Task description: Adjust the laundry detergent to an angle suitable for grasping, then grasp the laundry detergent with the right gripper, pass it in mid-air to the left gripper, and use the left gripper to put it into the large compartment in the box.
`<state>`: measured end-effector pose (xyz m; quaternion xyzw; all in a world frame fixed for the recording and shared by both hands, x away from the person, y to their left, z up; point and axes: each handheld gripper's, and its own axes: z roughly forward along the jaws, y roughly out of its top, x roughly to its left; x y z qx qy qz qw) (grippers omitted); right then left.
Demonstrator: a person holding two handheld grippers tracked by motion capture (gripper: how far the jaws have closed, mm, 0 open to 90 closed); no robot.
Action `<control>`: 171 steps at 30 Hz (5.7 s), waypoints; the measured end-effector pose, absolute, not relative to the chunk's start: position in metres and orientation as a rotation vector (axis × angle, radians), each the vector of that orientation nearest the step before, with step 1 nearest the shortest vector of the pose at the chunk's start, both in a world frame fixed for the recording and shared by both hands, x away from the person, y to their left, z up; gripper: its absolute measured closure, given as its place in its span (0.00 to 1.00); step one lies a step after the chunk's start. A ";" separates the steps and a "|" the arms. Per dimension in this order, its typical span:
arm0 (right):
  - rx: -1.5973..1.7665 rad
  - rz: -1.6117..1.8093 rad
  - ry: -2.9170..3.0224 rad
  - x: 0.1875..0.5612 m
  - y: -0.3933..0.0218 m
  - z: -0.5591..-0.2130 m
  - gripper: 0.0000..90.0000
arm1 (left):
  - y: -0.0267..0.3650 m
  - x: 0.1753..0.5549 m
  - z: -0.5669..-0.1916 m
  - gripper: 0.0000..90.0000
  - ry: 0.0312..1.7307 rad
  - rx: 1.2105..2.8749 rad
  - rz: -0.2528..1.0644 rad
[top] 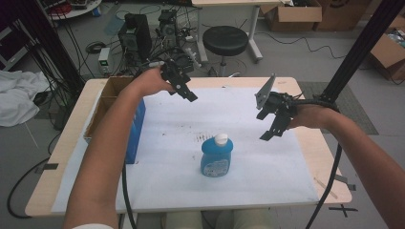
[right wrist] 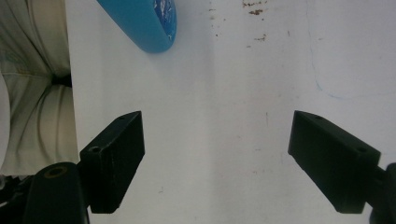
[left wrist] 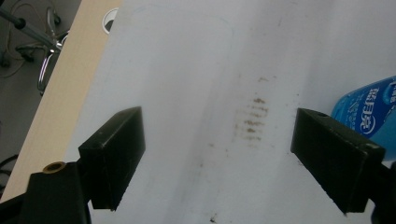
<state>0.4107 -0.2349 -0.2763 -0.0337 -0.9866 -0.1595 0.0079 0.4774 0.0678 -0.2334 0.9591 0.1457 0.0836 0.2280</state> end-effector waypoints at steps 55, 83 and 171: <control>-0.028 -0.713 -3.008 0.383 -0.227 -0.288 0.20 | 0.066 0.460 -0.232 0.20 0.314 2.645 0.236; -0.008 -0.949 -2.907 0.368 -0.214 -0.315 0.19 | 0.067 0.457 -0.235 0.21 0.295 2.647 0.243; -0.048 -1.362 -2.754 0.353 -0.167 -0.373 0.18 | 0.069 0.455 -0.237 0.22 0.307 2.645 0.270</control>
